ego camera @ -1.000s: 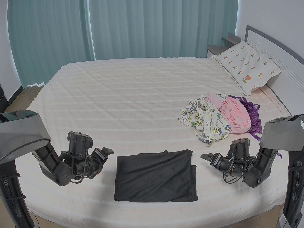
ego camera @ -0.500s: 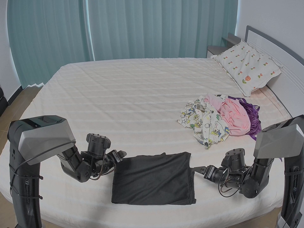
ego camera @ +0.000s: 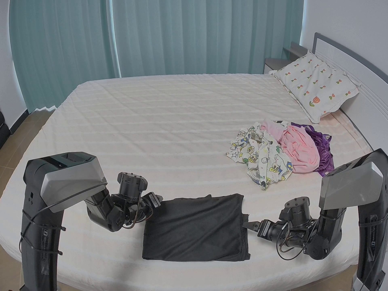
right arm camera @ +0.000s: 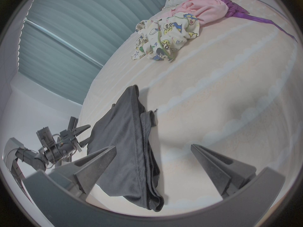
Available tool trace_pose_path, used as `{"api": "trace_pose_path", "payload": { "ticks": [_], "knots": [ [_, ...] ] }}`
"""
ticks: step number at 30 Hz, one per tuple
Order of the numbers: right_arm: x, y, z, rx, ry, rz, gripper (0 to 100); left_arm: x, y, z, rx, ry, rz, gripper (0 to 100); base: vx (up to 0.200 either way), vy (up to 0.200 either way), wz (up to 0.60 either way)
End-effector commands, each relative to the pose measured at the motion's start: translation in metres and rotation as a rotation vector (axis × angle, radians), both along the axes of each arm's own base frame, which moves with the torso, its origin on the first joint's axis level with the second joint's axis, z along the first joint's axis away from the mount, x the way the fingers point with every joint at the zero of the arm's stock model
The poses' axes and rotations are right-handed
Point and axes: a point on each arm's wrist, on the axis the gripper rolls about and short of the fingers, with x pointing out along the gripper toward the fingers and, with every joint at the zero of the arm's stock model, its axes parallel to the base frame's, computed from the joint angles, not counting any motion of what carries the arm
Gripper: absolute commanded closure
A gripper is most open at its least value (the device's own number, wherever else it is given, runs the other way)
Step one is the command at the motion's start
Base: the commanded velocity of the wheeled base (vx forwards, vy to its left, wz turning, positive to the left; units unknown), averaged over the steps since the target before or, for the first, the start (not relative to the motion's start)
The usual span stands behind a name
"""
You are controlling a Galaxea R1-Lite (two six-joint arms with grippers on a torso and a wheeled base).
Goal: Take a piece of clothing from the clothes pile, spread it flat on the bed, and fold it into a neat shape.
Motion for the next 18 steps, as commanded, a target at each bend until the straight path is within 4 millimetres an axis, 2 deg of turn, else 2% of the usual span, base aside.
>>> {"api": "trace_pose_path", "payload": {
  "ticks": [1,9,15,18],
  "knots": [
    [-0.006,0.007,-0.003,-0.008,0.002,0.031,0,0.003,0.002,-0.004,0.005,-0.001,0.023,100,0.0,0.0,0.0],
    [-0.016,0.018,-0.007,-0.029,0.018,0.081,0,0.005,0.004,0.001,-0.065,-0.05,0.106,100,0.0,0.0,0.0],
    [-0.027,0.023,-0.008,-0.068,0.017,0.147,0,0.004,0.006,0.001,-0.073,-0.061,0.112,100,0.0,0.0,0.0],
    [-0.036,0.032,-0.01,-0.081,0.022,0.197,0,0.004,0.006,0.001,-0.072,-0.059,0.113,100,0.0,0.0,0.0]
  ]
}}
